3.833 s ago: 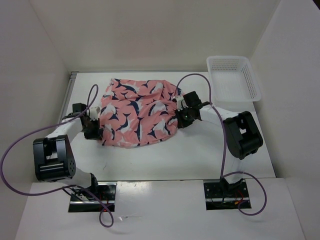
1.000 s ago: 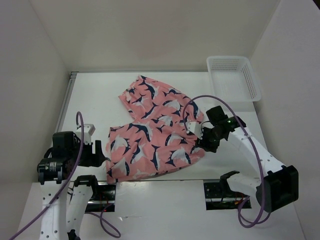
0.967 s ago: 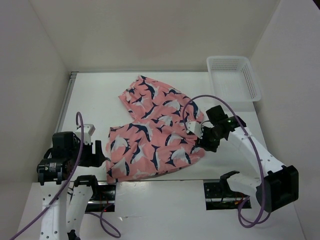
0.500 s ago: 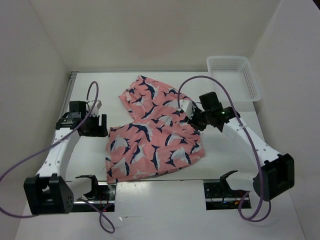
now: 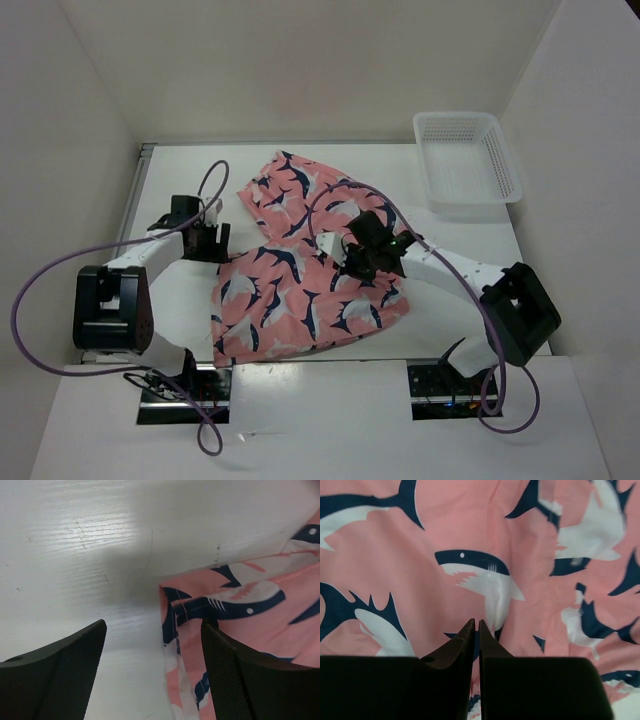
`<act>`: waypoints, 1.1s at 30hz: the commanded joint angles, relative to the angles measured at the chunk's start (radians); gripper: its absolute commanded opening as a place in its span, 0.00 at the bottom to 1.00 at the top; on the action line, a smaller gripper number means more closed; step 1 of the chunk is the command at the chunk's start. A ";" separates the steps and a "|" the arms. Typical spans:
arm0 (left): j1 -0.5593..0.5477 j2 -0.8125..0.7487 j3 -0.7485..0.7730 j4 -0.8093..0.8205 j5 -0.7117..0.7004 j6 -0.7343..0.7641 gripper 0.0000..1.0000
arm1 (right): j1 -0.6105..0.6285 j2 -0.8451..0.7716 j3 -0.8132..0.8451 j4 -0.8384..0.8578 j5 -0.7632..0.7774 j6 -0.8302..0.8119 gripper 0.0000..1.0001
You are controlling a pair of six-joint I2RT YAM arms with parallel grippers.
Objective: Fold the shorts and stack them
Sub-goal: Flatten the shorts out
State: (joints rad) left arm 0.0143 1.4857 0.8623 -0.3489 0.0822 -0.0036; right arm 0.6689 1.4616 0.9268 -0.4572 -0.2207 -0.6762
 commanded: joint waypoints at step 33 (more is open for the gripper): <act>-0.037 0.159 0.044 0.232 -0.194 0.004 0.00 | 0.035 0.082 -0.152 0.022 0.055 -0.209 0.06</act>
State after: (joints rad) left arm -0.0250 1.6283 0.8661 -0.1856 0.0132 -0.0051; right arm 0.6941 1.5341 0.7887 -0.4141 -0.1864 -0.8593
